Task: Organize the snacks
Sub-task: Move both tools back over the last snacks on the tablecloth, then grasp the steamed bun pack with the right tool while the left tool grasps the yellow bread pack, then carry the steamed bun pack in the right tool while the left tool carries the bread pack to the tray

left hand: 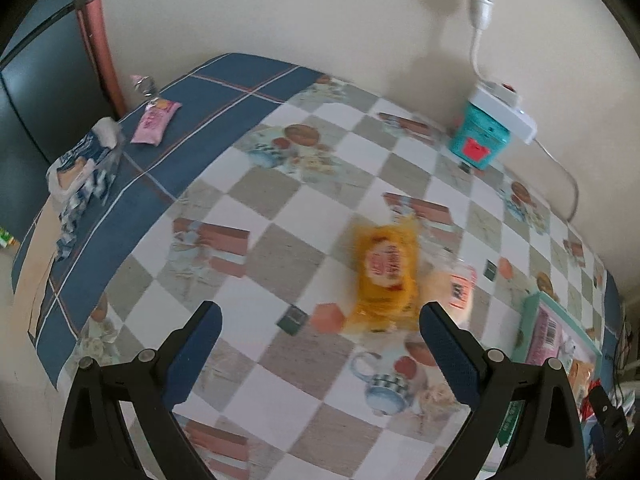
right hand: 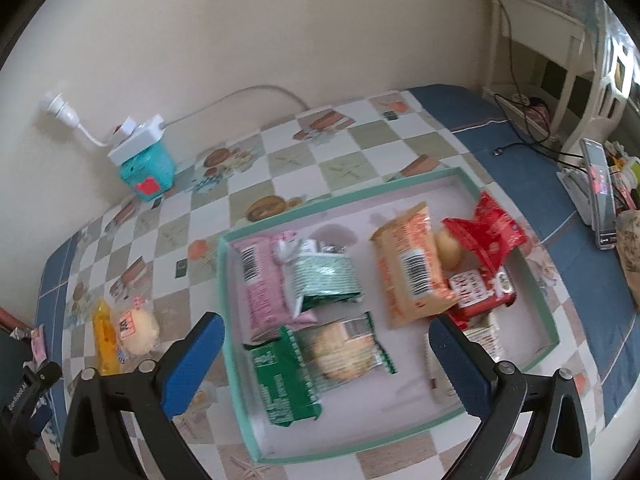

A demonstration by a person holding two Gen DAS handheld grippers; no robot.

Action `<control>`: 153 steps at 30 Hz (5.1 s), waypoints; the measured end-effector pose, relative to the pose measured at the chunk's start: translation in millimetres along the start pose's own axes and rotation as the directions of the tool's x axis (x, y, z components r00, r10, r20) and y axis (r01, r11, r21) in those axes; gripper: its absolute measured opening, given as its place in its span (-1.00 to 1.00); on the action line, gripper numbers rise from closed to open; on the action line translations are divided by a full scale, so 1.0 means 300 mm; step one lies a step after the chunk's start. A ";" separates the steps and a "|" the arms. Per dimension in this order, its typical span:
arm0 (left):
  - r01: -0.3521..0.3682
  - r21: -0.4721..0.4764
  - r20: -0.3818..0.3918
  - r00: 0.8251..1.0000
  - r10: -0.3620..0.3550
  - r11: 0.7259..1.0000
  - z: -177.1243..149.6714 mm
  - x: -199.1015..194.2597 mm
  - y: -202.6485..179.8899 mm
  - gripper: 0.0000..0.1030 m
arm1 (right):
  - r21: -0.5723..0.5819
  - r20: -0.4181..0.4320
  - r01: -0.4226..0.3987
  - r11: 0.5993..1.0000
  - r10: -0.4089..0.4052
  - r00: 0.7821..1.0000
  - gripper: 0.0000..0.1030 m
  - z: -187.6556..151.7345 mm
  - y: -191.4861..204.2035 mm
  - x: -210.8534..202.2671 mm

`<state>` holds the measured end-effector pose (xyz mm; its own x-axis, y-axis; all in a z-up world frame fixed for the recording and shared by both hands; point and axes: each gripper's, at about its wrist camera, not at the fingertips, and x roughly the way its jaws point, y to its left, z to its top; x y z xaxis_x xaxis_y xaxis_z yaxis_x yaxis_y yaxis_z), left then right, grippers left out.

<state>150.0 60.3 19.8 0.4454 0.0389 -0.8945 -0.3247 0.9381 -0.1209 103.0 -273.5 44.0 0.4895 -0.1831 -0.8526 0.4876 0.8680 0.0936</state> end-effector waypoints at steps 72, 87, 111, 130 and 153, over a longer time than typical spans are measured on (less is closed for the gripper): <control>0.315 -0.124 -0.168 0.928 -0.333 0.941 0.117 0.348 -0.051 0.91 | -0.300 -0.161 -0.187 0.935 0.144 0.976 0.63 -0.071 0.579 0.373; 0.286 -0.047 -0.201 0.936 -0.290 0.957 0.099 0.363 -0.124 0.46 | -0.291 -0.141 -0.199 0.936 0.164 0.976 0.24 -0.059 0.542 0.354; 0.327 -0.081 -0.211 0.918 -0.337 0.942 0.095 0.342 -0.106 -0.15 | -0.296 -0.151 -0.197 0.935 0.158 0.976 0.18 -0.078 0.536 0.334; 0.316 -0.078 -0.158 0.933 -0.325 0.946 0.031 0.185 -0.047 -0.16 | -0.253 -0.181 -0.227 0.940 0.185 0.966 0.01 -0.150 0.469 0.227; 0.318 -0.005 -0.073 0.946 -0.317 0.948 -0.022 -0.006 -0.043 -0.16 | -0.184 -0.096 -0.261 0.948 0.247 0.964 0.00 -0.194 0.320 -0.003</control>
<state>147.8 45.8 20.2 0.4633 -0.2858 -0.8389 -0.1704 0.9002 -0.4008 107.2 -163.1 23.9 0.5230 0.0817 -0.8484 0.2013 0.9554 0.2161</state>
